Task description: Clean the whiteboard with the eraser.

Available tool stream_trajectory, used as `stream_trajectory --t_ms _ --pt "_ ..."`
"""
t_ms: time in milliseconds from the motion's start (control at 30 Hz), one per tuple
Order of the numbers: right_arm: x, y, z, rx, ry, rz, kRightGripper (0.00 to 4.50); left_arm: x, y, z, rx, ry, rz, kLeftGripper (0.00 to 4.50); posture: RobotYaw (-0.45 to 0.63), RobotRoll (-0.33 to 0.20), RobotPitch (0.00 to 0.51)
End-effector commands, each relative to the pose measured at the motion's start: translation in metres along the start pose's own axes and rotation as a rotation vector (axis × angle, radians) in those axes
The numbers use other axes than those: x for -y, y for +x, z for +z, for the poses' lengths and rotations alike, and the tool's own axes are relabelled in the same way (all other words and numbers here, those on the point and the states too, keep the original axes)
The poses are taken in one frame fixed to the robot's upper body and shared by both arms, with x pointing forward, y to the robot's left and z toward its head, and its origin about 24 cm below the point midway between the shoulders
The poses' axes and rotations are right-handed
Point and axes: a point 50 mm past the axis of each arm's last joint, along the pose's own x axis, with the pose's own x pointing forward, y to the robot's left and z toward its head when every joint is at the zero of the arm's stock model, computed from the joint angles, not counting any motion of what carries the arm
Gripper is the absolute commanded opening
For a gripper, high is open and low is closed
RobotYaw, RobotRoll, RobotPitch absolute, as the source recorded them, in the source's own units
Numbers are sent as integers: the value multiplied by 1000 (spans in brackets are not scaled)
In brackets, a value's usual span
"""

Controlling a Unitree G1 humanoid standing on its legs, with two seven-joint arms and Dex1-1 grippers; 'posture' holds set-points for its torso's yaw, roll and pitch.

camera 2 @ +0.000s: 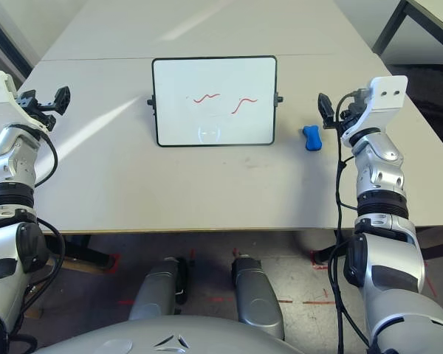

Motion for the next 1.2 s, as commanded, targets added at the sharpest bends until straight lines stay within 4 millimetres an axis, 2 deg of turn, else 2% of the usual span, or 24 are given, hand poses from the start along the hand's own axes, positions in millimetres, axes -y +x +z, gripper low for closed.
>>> stream_trajectory --t_ms 33,333,533,700,867,1100,1200 --pt "3 -3 -2 -2 11 -11 4474 -1 0 -5 -29 5 7 4500 -131 0 122" --pt "4 -3 1 7 9 -18 4474 4 3 -4 -31 3 -14 4500 -149 0 118" --pt "4 -5 -1 0 5 -22 4474 32 1 -4 -41 -6 -266 4500 -154 0 118" --pt "3 -3 -2 -8 3 -32 4474 58 -19 -6 -77 -21 -572 4500 -154 0 124" --pt "3 -2 -2 -18 -4 -29 4474 73 -40 -8 -145 -53 -784 4500 -155 0 124" --pt "2 2 4 -135 -85 5 4474 83 -50 -12 -196 -46 -879 4500 -168 0 119" --pt "0 6 11 -286 -201 23 4474 86 -48 -13 -199 -42 -884 4500 -177 0 118"
